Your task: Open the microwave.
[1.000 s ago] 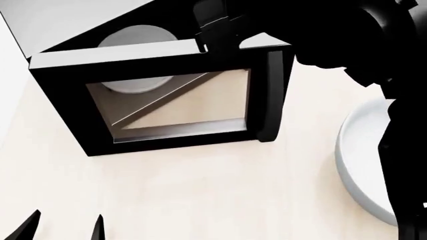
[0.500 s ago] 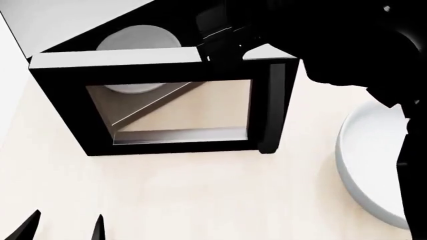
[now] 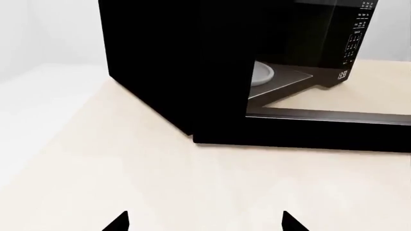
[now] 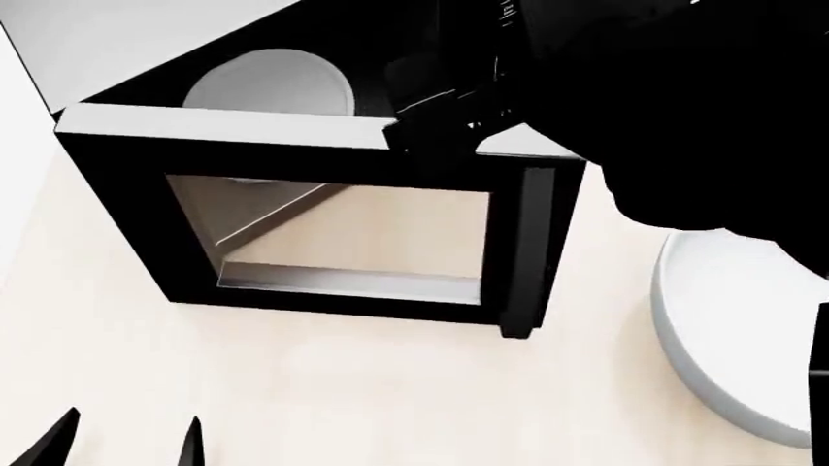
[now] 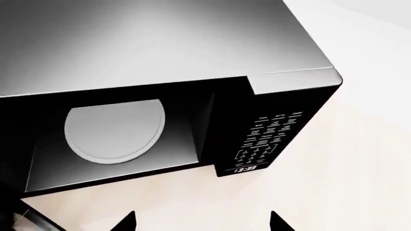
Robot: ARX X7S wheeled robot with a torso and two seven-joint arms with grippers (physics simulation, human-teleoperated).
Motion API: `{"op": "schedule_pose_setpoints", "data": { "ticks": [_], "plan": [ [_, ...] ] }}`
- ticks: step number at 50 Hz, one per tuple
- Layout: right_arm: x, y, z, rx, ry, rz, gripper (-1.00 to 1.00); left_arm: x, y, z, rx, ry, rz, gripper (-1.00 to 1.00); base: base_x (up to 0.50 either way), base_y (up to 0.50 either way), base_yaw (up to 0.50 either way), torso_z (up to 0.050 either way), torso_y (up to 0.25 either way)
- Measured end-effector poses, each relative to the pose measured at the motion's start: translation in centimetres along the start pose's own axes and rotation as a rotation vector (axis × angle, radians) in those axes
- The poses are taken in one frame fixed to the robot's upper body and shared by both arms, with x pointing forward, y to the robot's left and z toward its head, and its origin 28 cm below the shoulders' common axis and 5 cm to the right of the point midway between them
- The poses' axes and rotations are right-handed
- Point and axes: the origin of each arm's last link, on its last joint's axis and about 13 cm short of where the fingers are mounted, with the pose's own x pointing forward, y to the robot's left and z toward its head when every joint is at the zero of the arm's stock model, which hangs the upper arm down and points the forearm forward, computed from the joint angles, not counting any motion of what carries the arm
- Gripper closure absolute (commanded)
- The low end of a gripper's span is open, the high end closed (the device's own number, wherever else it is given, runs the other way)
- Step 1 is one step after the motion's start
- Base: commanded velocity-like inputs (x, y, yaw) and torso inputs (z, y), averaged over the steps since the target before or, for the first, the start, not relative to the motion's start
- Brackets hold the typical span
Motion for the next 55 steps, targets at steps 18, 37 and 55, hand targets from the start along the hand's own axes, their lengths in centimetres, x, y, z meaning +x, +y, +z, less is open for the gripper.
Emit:
{"op": "schedule_pose_setpoints", "data": {
  "ticks": [18, 37, 55],
  "plan": [
    [-1.7, 0.9, -1.2, 0.001, -0.009, 0.023, -1.00, 0.0, 0.0, 0.0, 0.005, 0.000, 0.001, -1.00, 0.00, 0.00, 0.00, -0.002, -0.007],
    [-3.5, 2.2, -2.5, -0.011, -0.021, 0.054, -1.00, 0.0, 0.0, -0.1, 0.010, -0.001, 0.001, -1.00, 0.00, 0.00, 0.00, -0.003, -0.006],
    [-5.0, 3.7, -3.6, -0.025, -0.028, 0.111, -1.00, 0.0, 0.0, -0.1, 0.010, 0.000, -0.001, -1.00, 0.00, 0.00, 0.00, -0.002, -0.005]
  ]
}}
